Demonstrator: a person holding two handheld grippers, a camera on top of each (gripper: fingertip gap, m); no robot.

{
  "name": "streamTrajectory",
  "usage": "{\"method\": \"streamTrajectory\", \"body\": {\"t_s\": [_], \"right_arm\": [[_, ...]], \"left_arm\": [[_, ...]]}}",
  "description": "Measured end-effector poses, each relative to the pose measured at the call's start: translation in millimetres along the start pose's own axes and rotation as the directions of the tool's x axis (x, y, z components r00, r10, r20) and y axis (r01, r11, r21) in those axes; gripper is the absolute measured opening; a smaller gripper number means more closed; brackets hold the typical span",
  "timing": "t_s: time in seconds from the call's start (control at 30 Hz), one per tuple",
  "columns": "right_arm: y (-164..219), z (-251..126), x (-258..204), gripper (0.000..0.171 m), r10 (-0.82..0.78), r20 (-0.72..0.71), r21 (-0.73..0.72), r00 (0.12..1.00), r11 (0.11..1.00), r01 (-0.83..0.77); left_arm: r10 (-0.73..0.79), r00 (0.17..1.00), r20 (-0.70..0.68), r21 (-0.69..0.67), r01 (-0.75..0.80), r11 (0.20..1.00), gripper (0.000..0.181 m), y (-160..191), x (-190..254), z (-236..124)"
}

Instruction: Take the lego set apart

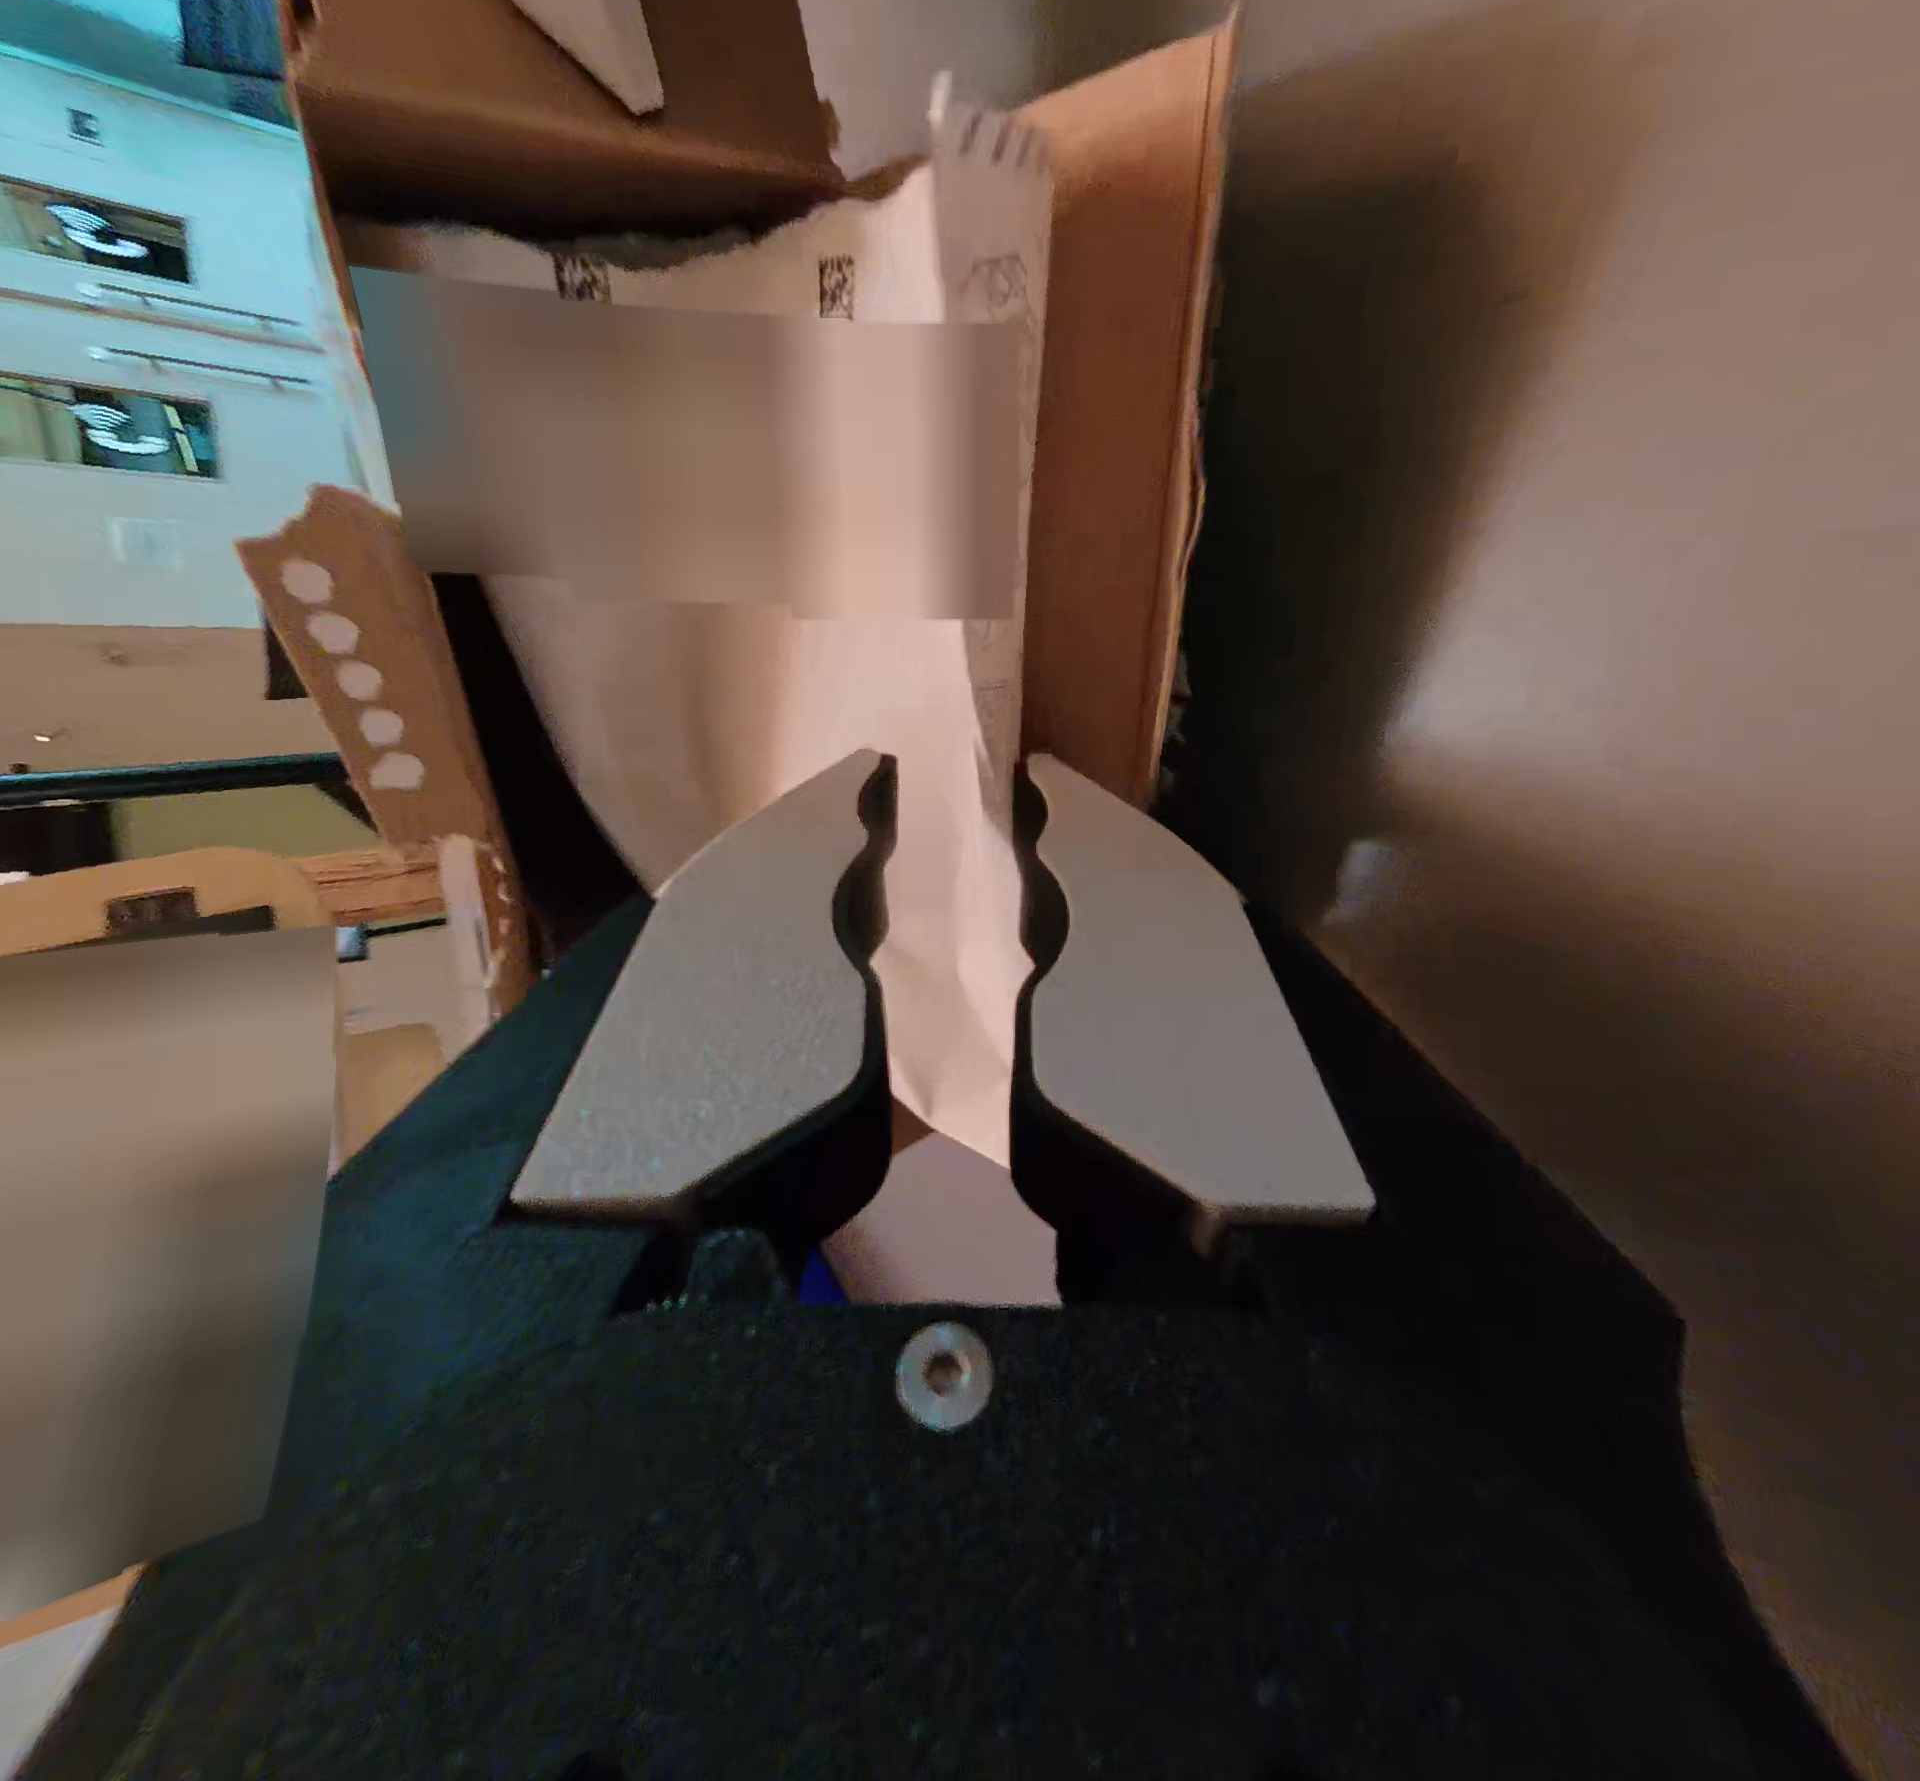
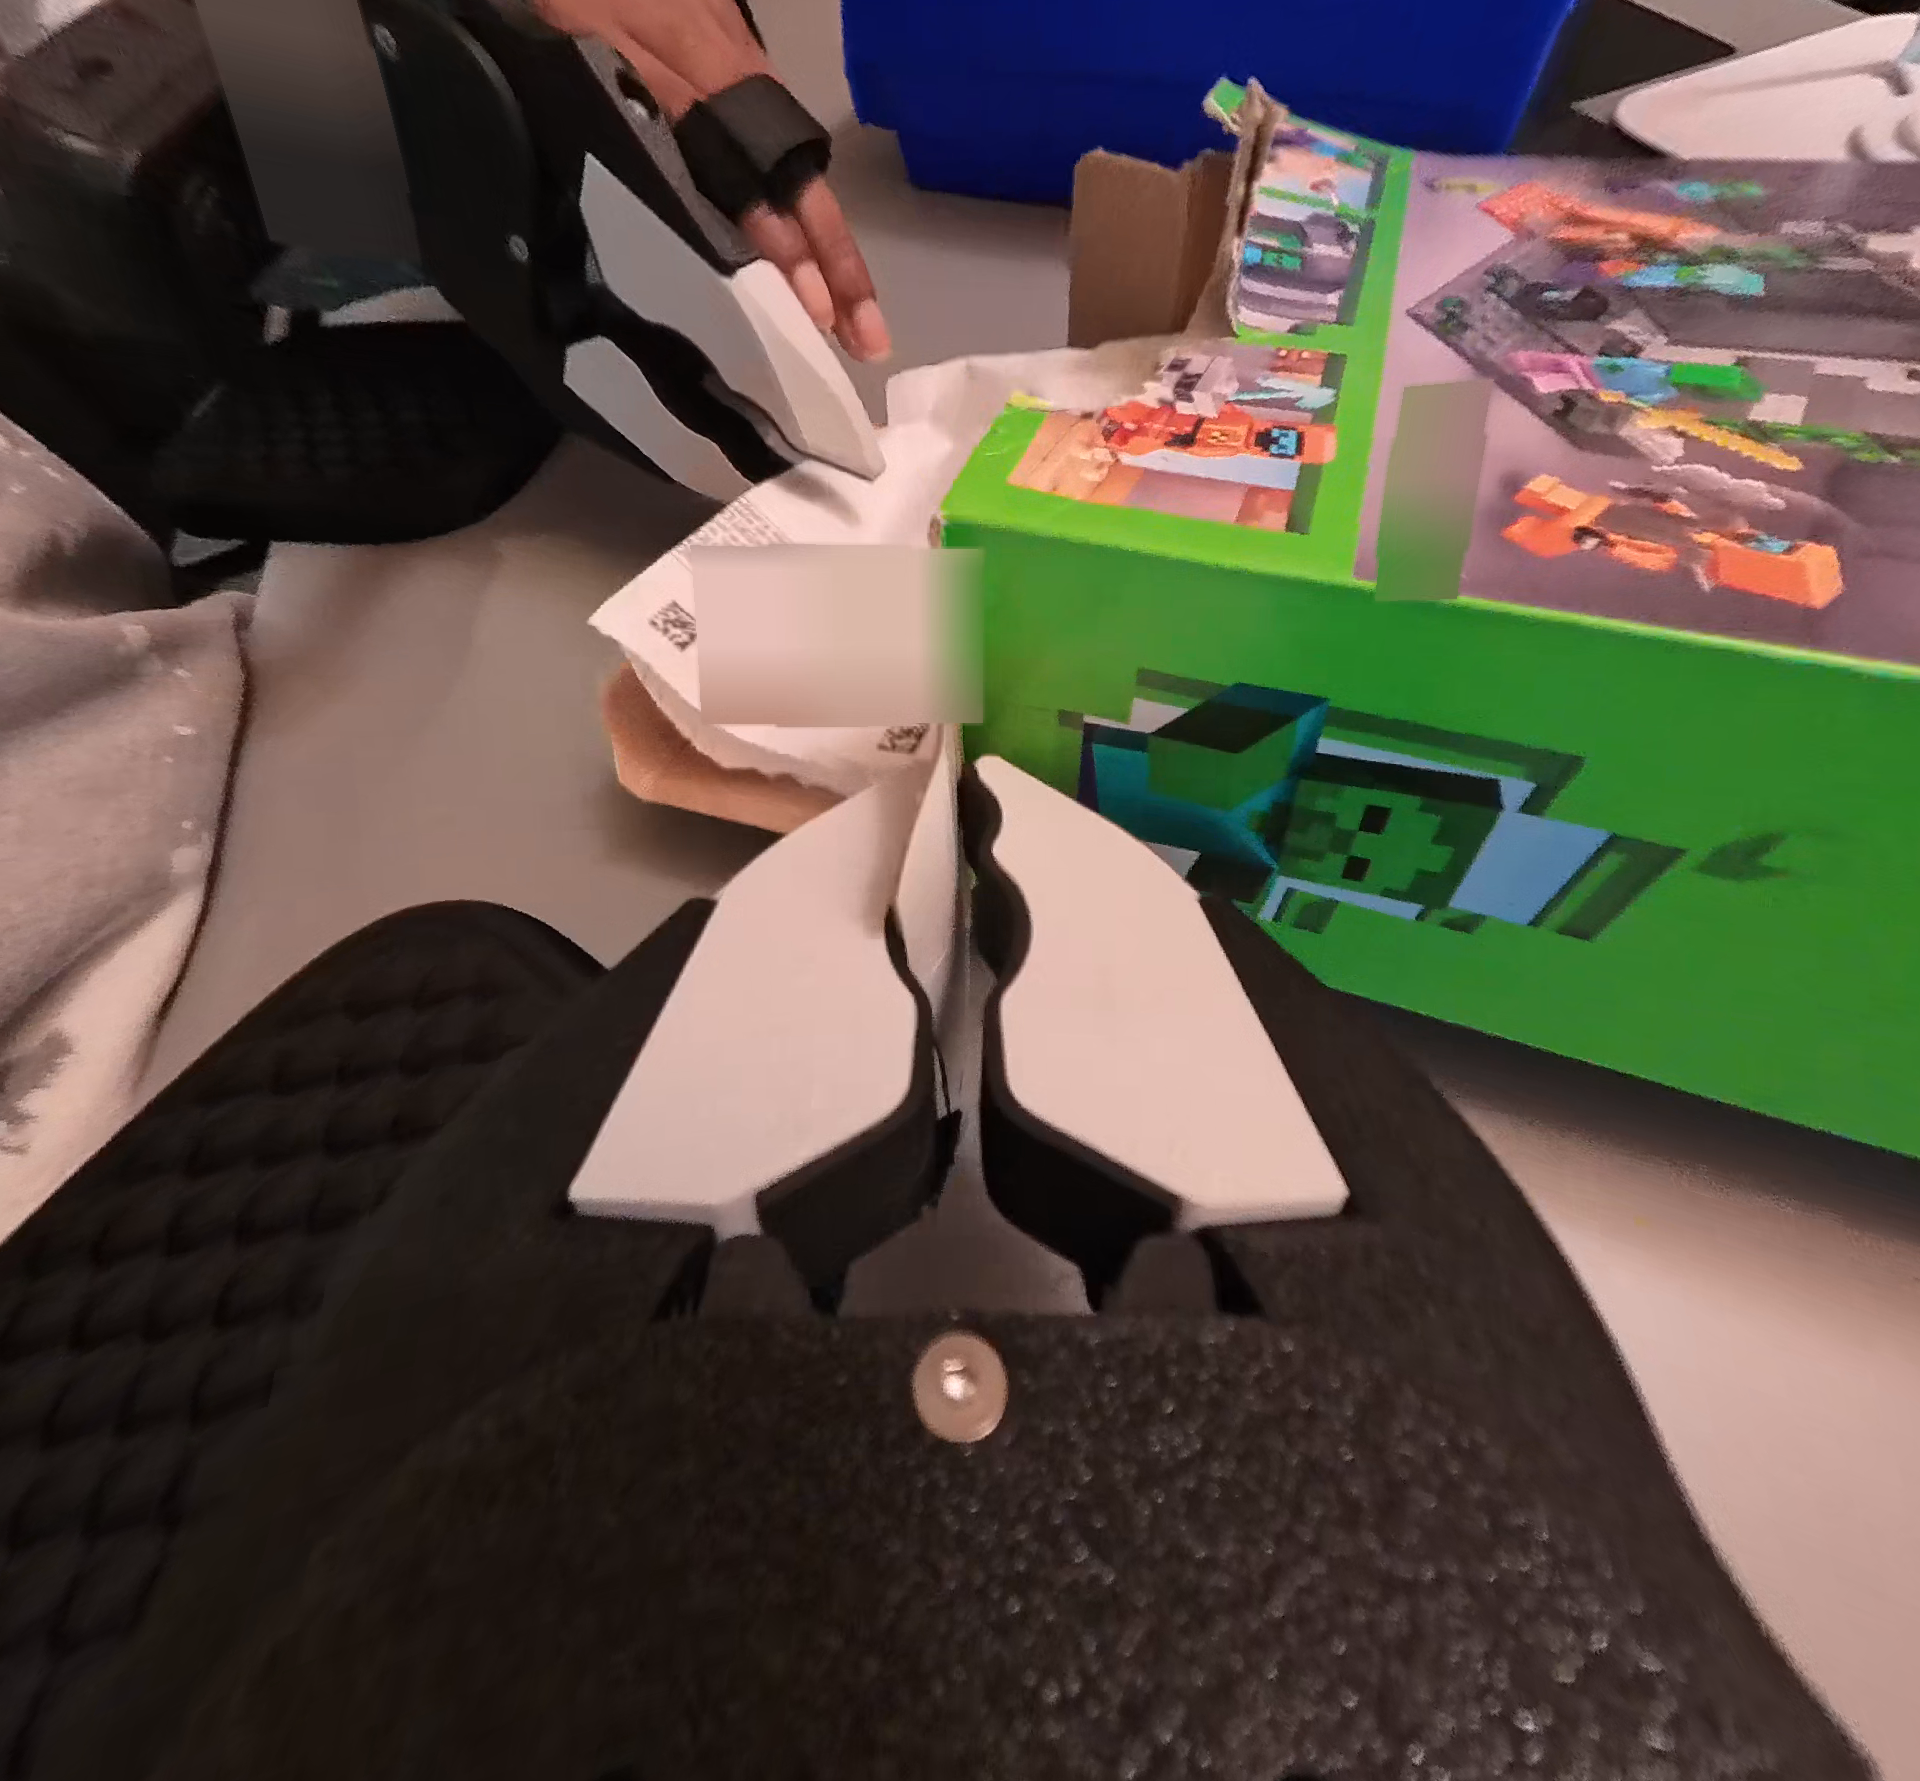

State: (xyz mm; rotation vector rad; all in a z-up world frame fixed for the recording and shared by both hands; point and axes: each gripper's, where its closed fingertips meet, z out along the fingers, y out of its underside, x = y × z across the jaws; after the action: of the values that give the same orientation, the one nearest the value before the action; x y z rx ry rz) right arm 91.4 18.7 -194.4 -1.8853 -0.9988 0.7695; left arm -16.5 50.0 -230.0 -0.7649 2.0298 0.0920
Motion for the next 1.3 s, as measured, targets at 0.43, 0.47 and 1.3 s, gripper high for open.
{"method": "streamTrajectory", "body": {"t_s": [0.43,0.47,1.3], "right_arm": [[45.7,11.3,22.3,0.013,-0.178,-0.382,-0.248,0.907,0.965,0.085],[45.9,14.8,22.5,0.006,-0.167,-0.382,-0.247,0.909,0.966,0.074],[-164.5,-65.2,-73.4,0.001,0.131,0.518,0.331,0.845,0.880,-0.340]], "left_arm": [[0.017,1.000,0.015,-0.042,-0.016,0.999,0.000,5.7,5.3,19.2],[0.011,0.999,0.049,-0.039,-0.009,0.999,0.000,5.5,-1.0,19.1],[0.069,0.991,0.118,-0.026,-0.066,0.997,0.000,-59.9,-235.9,-110.3]]}}
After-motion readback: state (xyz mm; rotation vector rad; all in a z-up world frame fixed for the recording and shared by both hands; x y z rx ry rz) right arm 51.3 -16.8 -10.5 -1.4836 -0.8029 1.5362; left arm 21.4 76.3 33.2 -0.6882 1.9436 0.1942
